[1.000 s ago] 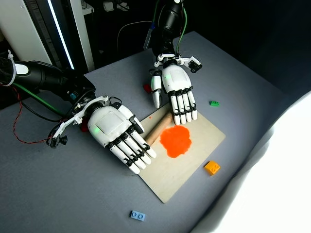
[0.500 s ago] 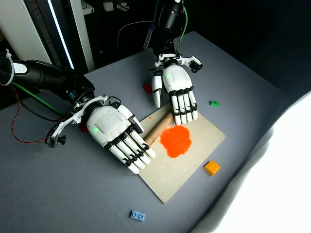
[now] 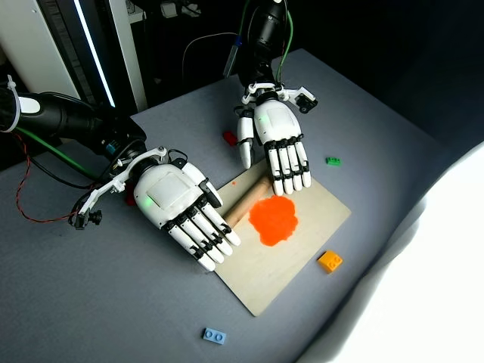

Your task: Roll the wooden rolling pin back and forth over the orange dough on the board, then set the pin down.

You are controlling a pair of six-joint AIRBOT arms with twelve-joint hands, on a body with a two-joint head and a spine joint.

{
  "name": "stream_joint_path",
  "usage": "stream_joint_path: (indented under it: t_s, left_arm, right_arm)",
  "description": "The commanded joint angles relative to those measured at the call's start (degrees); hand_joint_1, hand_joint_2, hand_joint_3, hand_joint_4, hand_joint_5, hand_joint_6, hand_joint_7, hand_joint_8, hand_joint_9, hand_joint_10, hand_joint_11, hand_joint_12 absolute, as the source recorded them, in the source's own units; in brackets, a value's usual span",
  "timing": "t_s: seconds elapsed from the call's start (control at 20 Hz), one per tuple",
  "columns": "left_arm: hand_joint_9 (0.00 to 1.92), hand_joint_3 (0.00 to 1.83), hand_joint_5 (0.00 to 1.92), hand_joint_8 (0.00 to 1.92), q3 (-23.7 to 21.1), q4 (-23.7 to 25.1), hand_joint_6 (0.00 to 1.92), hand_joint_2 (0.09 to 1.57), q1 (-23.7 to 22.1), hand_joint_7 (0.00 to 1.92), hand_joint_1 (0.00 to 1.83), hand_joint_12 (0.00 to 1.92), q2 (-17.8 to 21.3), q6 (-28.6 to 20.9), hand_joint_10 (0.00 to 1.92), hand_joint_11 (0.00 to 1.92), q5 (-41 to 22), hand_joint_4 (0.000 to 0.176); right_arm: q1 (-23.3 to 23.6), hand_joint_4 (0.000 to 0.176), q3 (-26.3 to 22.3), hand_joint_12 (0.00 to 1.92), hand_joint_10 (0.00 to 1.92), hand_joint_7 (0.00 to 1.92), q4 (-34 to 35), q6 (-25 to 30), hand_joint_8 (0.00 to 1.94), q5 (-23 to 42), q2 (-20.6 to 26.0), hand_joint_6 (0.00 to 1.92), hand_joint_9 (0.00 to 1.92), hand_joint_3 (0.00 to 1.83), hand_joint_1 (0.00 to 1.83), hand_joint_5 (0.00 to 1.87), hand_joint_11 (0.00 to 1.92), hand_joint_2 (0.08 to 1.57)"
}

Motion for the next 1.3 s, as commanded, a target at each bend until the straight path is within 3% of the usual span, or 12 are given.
stream_joint_path:
  t_s: [0.0,0.25,0.4,0.5,0.8,1.1,1.25]
  left_arm:
    - [0.17,0.08,0.21,0.01,0.26,2.58,0.00,1.57,-0.67,0.24,0.00,0.27,0.54,-0.04,0.01,0.00,-5.34,0.000]
    - [0.15,0.08,0.19,0.00,0.40,2.58,0.00,1.57,-2.08,0.20,0.00,0.22,0.86,-0.04,0.00,0.00,-4.76,0.000]
    - [0.18,0.08,0.22,0.01,0.42,2.58,0.01,1.57,-3.38,0.24,0.00,0.29,1.41,-0.04,0.01,0.00,-3.97,0.000]
    - [0.18,0.07,0.22,0.00,0.32,2.57,0.00,1.57,-4.65,0.23,0.00,0.29,2.09,-0.04,0.00,0.00,-2.98,0.000]
    - [0.16,0.09,0.21,0.00,0.65,2.07,0.00,1.57,-7.96,0.21,0.00,0.26,2.74,-0.07,0.00,0.00,-1.03,0.000]
    - [0.17,0.08,0.22,0.01,0.57,1.79,0.01,1.57,-11.46,0.23,0.00,0.29,4.28,0.00,0.01,0.00,2.25,0.000]
    - [0.17,0.07,0.21,0.00,-0.28,1.77,0.01,1.57,-13.18,0.22,0.00,0.25,5.45,1.27,0.01,0.00,4.87,0.000]
  right_arm:
    - [-0.14,0.000,-0.25,0.30,0.01,0.27,-2.54,-0.29,0.00,3.89,0.45,0.01,0.19,0.08,0.00,0.23,0.00,1.57]
    - [0.50,0.000,-0.30,0.27,0.01,0.26,-2.54,-0.25,0.00,3.96,0.88,0.01,0.18,0.09,0.00,0.23,0.00,1.57]
    - [1.35,0.000,-0.28,0.20,0.01,0.24,-2.56,-0.15,0.00,3.86,1.12,0.01,0.16,0.10,0.00,0.22,0.00,1.57]
    - [1.66,0.000,-0.28,0.32,0.02,0.26,-2.58,-0.18,0.01,3.88,1.21,0.01,0.19,0.10,0.00,0.23,0.00,1.57]
    - [1.61,0.000,-0.29,0.40,0.02,0.30,-2.74,-0.26,0.01,3.98,1.56,0.01,0.22,0.09,0.00,0.25,0.00,1.57]
    - [1.65,0.000,-0.30,0.25,0.00,0.26,-3.59,-0.23,0.00,4.11,1.87,0.00,0.19,0.09,0.00,0.23,0.00,1.57]
    - [1.84,0.000,-0.30,0.30,0.01,0.27,-3.81,-0.20,0.00,4.14,2.33,0.00,0.20,0.10,0.00,0.24,0.00,1.57]
